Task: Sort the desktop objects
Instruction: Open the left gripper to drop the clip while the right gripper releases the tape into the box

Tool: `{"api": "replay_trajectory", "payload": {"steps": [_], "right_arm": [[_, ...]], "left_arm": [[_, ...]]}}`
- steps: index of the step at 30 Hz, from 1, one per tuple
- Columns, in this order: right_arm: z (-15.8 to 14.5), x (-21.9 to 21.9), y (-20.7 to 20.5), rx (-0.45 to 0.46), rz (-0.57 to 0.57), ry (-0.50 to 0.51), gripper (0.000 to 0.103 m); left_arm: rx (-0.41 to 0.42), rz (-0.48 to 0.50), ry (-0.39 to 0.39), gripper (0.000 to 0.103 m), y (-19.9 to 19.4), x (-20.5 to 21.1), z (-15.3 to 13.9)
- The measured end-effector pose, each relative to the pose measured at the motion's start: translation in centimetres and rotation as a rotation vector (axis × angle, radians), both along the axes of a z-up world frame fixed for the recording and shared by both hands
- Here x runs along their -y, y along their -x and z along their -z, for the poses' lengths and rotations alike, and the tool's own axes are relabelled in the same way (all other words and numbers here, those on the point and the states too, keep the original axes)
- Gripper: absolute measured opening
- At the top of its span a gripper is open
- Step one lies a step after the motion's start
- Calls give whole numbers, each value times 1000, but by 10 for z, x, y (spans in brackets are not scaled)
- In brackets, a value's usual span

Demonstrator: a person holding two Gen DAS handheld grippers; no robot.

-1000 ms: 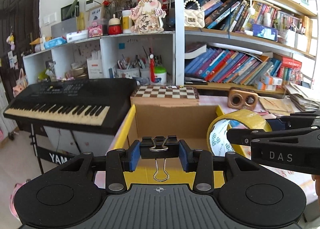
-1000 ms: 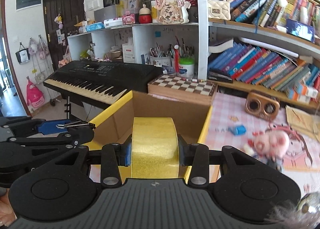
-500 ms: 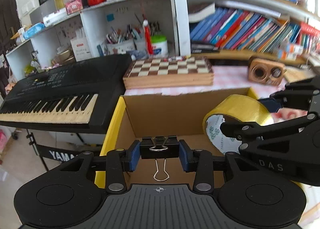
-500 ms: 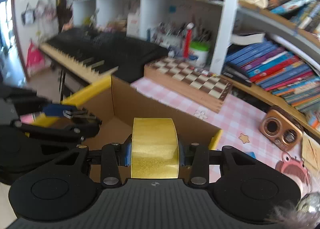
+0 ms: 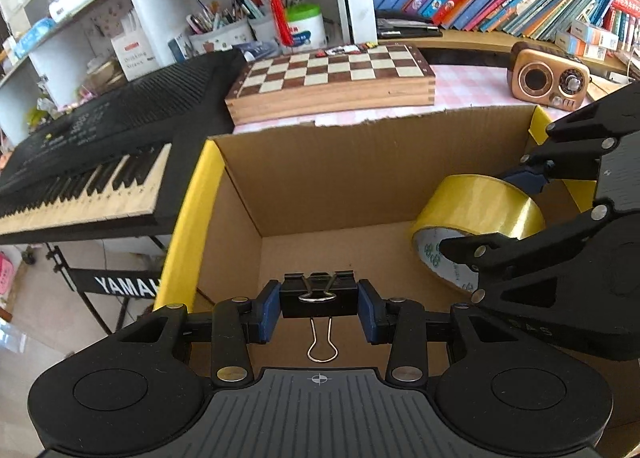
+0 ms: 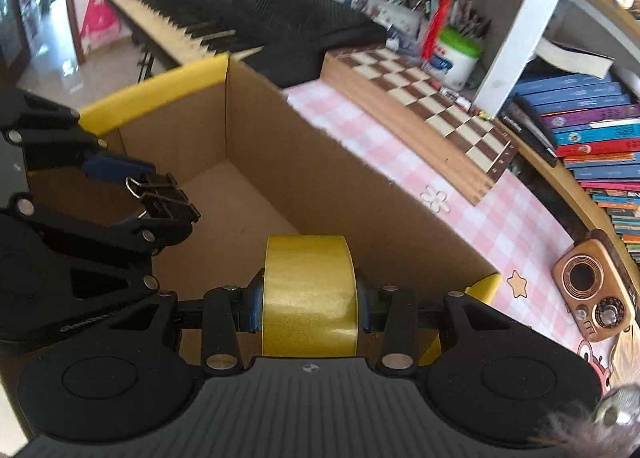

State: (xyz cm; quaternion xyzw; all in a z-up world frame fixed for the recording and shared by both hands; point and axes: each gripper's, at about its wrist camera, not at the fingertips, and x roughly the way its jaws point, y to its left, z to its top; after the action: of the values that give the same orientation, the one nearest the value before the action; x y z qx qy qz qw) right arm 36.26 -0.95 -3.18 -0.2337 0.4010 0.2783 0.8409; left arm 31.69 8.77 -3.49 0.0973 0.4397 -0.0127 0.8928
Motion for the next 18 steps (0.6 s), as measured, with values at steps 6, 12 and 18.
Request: {"api": "replay_trajectory", "payload": {"steps": [6, 12, 18], "right_arm": [[5, -2, -7, -37, -12, 15, 39], [6, 0, -12, -51, -3, 13, 39], [5, 2, -11, -42, 4, 1, 39]], "left_arm": [[-29, 9, -21, 39, -4, 2, 2], [-34, 13, -34, 40, -4, 4, 2], [-27, 16, -43, 44, -2, 2, 2]]}}
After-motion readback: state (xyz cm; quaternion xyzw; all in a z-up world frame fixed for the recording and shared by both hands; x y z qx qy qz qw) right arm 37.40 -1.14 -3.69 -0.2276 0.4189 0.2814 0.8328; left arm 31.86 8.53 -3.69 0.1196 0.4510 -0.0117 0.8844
